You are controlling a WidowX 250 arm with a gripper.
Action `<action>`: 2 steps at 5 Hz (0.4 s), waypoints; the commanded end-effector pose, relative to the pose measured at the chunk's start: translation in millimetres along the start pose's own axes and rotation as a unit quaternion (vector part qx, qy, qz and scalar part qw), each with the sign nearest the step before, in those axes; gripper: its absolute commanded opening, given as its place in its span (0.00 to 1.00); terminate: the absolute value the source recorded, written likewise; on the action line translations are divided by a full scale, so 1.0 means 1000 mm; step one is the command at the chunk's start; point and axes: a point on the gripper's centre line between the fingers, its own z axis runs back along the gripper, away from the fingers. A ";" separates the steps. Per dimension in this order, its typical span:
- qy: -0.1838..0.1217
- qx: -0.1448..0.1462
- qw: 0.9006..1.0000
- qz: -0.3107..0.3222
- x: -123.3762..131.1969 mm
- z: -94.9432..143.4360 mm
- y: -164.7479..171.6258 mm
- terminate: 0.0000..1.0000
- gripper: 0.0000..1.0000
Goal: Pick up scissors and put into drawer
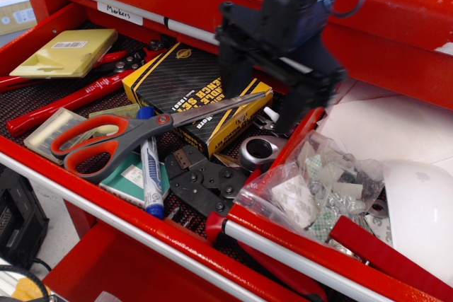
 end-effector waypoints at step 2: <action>-0.086 0.062 0.991 -0.075 -0.013 -0.028 0.055 0.00 1.00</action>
